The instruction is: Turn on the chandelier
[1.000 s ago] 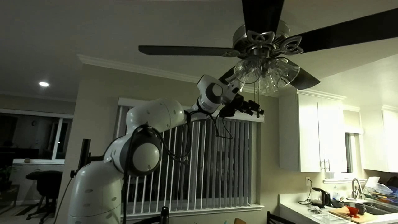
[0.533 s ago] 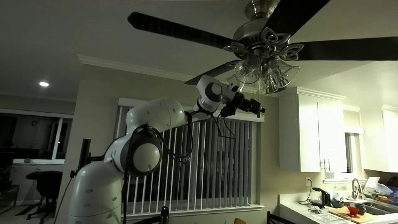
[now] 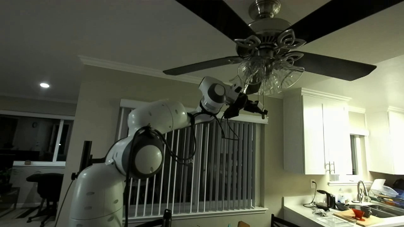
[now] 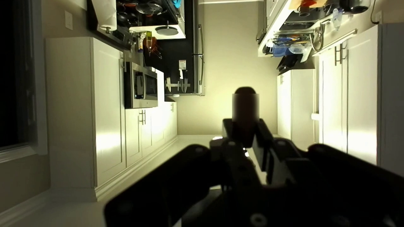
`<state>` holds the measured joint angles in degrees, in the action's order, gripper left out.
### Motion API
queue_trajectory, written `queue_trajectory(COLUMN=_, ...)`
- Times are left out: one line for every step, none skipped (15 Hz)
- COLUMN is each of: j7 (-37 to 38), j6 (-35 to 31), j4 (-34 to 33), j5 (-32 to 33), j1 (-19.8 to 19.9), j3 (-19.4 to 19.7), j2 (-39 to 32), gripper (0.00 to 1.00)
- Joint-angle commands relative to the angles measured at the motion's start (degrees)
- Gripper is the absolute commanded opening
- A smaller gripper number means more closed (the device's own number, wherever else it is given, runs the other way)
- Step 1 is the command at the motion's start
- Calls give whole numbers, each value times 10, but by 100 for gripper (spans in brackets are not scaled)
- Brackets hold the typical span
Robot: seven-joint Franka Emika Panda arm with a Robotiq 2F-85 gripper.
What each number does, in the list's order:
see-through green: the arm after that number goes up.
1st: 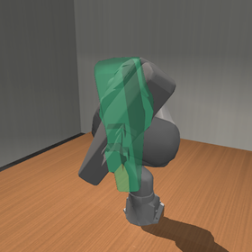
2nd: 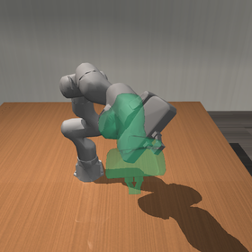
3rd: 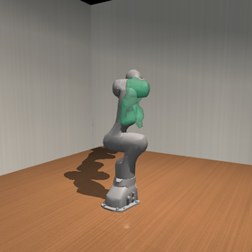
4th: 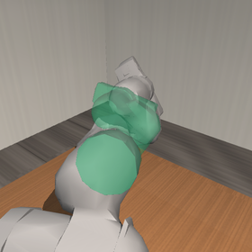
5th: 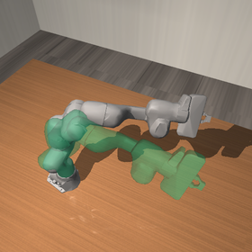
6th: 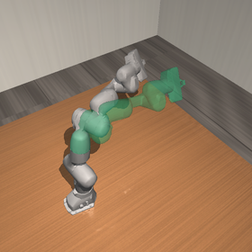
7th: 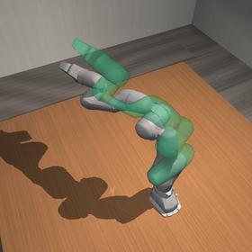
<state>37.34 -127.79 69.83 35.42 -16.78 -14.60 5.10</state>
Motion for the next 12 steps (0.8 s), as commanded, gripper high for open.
queue_trajectory(j7=13, j6=17, j4=16, j5=13, j1=2, j3=-1, j2=16, gripper=4)
queue_trajectory(j7=12, j6=23, j4=21, j5=14, j1=3, j3=0, j2=17, gripper=4)
queue_trajectory(j7=11, j6=32, j4=26, j5=17, j1=5, j3=1, j2=18, gripper=4)
queue_trajectory(j7=9, j6=45, j4=30, j5=17, j1=5, j3=2, j2=18, gripper=4)
queue_trajectory(j7=7, j6=58, j4=34, j5=22, j1=5, j3=2, j2=18, gripper=4)
queue_trajectory(j7=5, j6=71, j4=39, j5=24, j1=5, j3=3, j2=19, gripper=4)
queue_trajectory(j7=2, j6=79, j4=41, j5=20, j1=4, j3=5, j2=20, gripper=4)
queue_trajectory(j7=0, j6=82, j4=43, j5=20, j1=3, j3=6, j2=21, gripper=4)
queue_trajectory(j7=1, j6=80, j4=48, j5=22, j1=3, j3=6, j2=24, gripper=4)
queue_trajectory(j7=1, j6=83, j4=47, j5=22, j1=3, j3=6, j2=24, gripper=4)
queue_trajectory(j7=0, j6=78, j4=46, j5=21, j1=3, j3=7, j2=24, gripper=4)
queue_trajectory(j7=4, j6=75, j4=44, j5=22, j1=2, j3=6, j2=24, gripper=26)
